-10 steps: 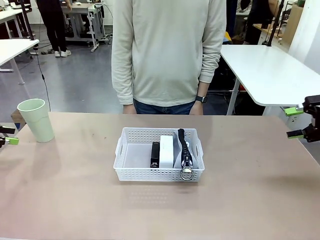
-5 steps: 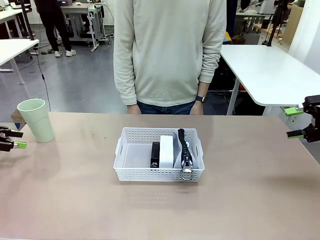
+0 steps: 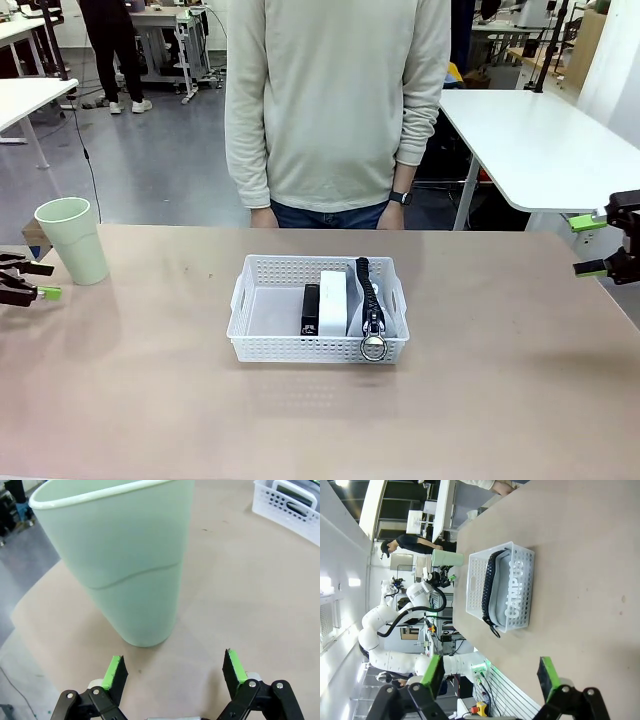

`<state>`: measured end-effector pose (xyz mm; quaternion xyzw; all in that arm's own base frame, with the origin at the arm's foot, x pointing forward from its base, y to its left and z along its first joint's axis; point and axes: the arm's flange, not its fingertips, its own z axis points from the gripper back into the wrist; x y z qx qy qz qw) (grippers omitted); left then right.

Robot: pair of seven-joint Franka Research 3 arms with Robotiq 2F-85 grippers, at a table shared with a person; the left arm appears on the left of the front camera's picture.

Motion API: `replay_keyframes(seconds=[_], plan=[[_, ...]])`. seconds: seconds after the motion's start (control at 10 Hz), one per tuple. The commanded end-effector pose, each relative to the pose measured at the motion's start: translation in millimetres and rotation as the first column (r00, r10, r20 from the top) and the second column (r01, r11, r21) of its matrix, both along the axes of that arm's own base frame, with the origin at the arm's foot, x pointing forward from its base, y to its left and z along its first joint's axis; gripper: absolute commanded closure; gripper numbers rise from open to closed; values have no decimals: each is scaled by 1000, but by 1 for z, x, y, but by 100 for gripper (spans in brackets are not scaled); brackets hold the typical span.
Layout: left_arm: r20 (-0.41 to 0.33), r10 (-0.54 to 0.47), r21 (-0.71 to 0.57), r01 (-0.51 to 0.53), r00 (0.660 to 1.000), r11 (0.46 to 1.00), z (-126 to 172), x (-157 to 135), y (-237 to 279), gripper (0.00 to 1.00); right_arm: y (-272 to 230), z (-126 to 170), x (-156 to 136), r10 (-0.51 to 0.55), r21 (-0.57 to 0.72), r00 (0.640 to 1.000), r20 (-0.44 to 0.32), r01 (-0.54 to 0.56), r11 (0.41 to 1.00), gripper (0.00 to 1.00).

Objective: Efficiently arrange items inside the basket to fit them all.
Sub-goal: Pick up the Reusable plastic cup and place it inside the Organizing basket.

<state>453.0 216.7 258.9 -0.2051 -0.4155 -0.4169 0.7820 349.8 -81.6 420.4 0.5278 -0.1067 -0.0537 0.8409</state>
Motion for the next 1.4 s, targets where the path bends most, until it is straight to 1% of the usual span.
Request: replay_keyframes(seconds=[0.0,0.1,0.3,0.5,0.6,0.9,1.0,1.1,1.2,1.3], plan=[[66,10,2,-10,998,1000,-10,7,-3,0,-1,3,-2,4,-2,1000,-14,-4,1000,0],[72,9,-10,-8,997,1000,-11,10,-4,0,-1,3,-2,4,-2,1000,-14,-4,1000,0],[115,18,-38,-13,993,999,-13,16,-10,0,-1,3,-2,4,-2,1000,-14,-4,1000,0],[128,33,-85,-22,991,996,-14,22,-15,0,-1,3,-2,4,-2,1000,-14,-4,1000,0],[138,13,-110,3,990,994,-12,22,-19,0,-1,3,-2,4,-2,1000,-14,-4,1000,0],[177,11,-162,18,984,987,-12,25,-23,0,-1,3,-2,4,-2,1000,-14,-4,1000,0],[187,18,-173,15,982,985,-11,26,-23,0,-1,3,-2,4,-2,1000,-14,-4,1000,0],[195,46,-181,-10,980,983,-11,27,-24,0,-1,3,-2,4,-2,1000,-14,-4,1000,0],[183,76,-198,-39,980,979,-12,31,-24,0,-1,3,-2,4,-2,1000,-14,-4,1000,0],[166,84,-206,-48,983,977,-15,35,-26,0,-1,3,-2,4,-2,1000,-14,-4,1000,0]])
